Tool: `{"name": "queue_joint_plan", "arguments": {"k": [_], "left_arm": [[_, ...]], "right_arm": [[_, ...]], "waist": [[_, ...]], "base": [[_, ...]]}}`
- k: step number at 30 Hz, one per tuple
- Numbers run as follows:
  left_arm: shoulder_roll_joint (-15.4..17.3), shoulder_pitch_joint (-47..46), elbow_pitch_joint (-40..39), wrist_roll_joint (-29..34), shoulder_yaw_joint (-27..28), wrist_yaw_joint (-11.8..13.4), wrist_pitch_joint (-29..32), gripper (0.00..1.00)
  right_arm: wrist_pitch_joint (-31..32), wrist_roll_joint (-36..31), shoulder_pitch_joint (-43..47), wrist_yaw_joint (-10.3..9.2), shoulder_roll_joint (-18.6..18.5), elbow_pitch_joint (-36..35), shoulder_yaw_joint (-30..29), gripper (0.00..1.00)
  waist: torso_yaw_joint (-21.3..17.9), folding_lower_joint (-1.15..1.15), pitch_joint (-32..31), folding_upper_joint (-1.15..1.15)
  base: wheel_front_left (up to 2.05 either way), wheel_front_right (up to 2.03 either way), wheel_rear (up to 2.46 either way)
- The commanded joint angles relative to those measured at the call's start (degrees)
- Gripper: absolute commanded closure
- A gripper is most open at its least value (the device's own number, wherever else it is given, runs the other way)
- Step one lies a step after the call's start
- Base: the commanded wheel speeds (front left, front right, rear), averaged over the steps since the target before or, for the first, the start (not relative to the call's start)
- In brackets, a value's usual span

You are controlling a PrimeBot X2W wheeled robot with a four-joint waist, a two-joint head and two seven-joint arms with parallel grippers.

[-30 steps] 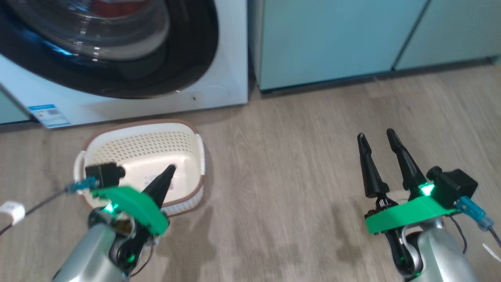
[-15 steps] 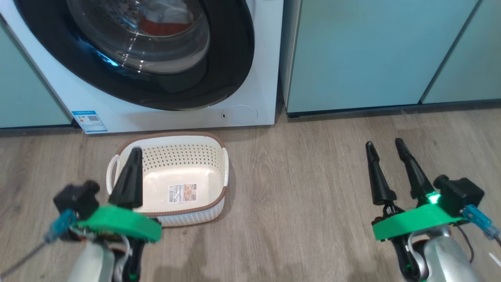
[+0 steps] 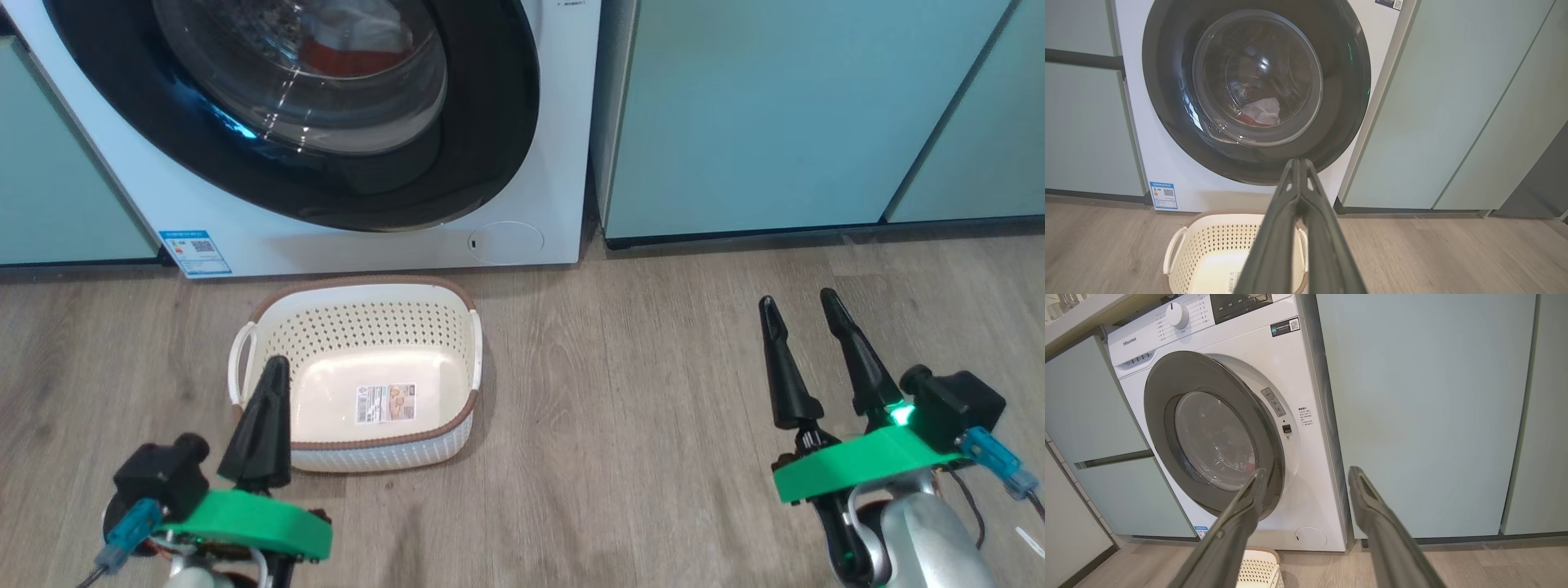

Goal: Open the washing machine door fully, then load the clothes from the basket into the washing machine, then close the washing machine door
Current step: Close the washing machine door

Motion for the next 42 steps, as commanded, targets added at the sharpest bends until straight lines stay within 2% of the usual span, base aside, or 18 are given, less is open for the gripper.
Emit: {"name": "queue_joint_plan", "arguments": {"k": [1,2,3,4,5,6,17,42], "left_arm": [[0.12,-1.61,-1.49,-0.37,1.35,-0.11,-0.72,1.00],[0.12,-1.52,-1.36,-0.36,1.12,-0.10,-0.72,1.00],[0.11,-1.48,-1.40,0.05,0.95,0.10,-0.72,0.80],[0.11,-1.45,-1.51,0.56,0.77,0.47,-0.72,0.55],[0.11,-1.41,-1.65,1.03,0.54,0.90,-0.72,0.11],[0.11,-1.39,-1.79,1.22,0.30,1.23,-0.72,0.00],[0.10,-1.34,-1.67,1.09,-1.00,2.51,-0.72,0.00],[0.10,-1.44,-1.60,1.68,-1.79,2.83,-0.72,0.00]], "right_arm": [[-0.54,-0.07,-1.09,0.00,0.09,-1.70,1.65,0.00],[-0.54,-0.07,-1.08,0.00,0.09,-1.65,1.68,0.00],[-0.54,-0.06,-1.10,0.00,0.09,-1.63,1.69,0.00],[-0.54,-0.04,-1.12,0.00,0.09,-1.63,1.65,0.00],[-0.54,0.00,-1.15,0.00,0.09,-1.65,1.59,0.00],[-0.54,0.03,-1.17,0.00,0.09,-1.65,1.53,0.00],[-0.54,0.10,-1.35,0.00,0.09,-1.36,1.62,0.00],[-0.54,0.08,-1.23,0.00,0.09,-1.24,1.64,0.00]], "waist": [[0.07,0.00,-0.04,0.00],[0.11,0.00,-0.06,0.00],[0.15,0.00,-0.04,0.00],[0.21,0.00,-0.03,0.00],[0.27,0.00,0.00,0.00],[0.35,0.00,0.02,0.00],[0.80,0.00,-0.24,0.00],[1.11,0.00,-0.35,0.00]], "base": [[0.00,0.00,0.00],[0.00,0.00,0.00],[0.00,0.00,0.00],[0.00,0.00,0.00],[0.00,0.00,0.00],[0.00,0.00,0.00],[0.00,0.00,0.00],[0.00,0.00,0.00]]}}
